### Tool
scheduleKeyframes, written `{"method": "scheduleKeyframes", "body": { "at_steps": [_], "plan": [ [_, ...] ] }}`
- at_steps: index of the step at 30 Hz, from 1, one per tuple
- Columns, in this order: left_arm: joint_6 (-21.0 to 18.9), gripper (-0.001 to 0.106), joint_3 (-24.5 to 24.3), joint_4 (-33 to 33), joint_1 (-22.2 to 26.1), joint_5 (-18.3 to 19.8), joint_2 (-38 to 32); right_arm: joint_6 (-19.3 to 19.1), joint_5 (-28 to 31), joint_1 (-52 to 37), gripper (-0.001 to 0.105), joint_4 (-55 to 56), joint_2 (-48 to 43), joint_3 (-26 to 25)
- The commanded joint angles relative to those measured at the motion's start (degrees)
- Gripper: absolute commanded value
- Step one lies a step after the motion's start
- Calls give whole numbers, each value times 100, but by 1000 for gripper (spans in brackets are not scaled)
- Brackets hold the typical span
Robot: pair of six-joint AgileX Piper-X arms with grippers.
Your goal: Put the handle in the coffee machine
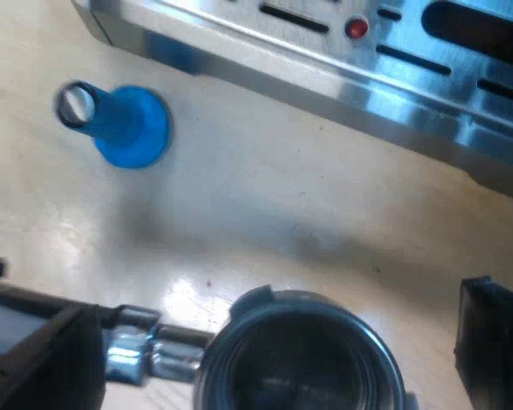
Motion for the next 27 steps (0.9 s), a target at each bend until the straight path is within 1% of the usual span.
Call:
{"method": "scheduleKeyframes", "body": {
  "at_steps": [1, 2, 6, 8, 11, 13, 15, 17, 19, 21, 25, 26, 27],
  "plan": [
    [-14, 1, -62, -123, -27, 286, -42, -53, 41, 21, 84, 8, -284, -63],
    [-14, 1, -62, -97, -27, 286, -42, -53, 56, 21, 84, 8, -392, -63],
    [-14, 1, -91, 70, -27, 286, -104, 192, 159, 21, 84, 8, -690, -63],
    [-14, 1, -135, 181, -27, 286, -103, 249, 163, 21, 84, 8, -797, -63],
    [-14, 1, -258, 365, -27, 286, -152, 497, 163, 21, 84, 8, -953, -63],
    [-14, 1, -374, 438, 39, 286, -187, 531, 163, 21, 84, 8, -1009, -63],
    [-14, 1, -514, 512, 217, 286, -218, 771, 163, 21, 84, 8, -1053, -63],
    [-14, 1, -613, 569, 373, 349, -221, 918, 163, 21, 84, 8, -1060, -63],
    [3, 1, -702, 712, 553, 455, -233, 920, 163, 21, 84, 8, -1060, -63],
    [94, 1, -783, 891, 749, 566, -234, 920, 163, 21, 84, 8, -1060, -63],
    [407, 1, -823, 1231, 1033, 610, -234, 920, 273, 21, 84, -85, -1060, -63],
    [531, 1, -823, 1357, 1147, 626, -248, 939, 367, 21, 84, -100, -1060, -63],
    [630, 1, -823, 1443, 1185, 636, -248, 1061, 380, 21, 84, -113, -1060, -63]
  ]
}}
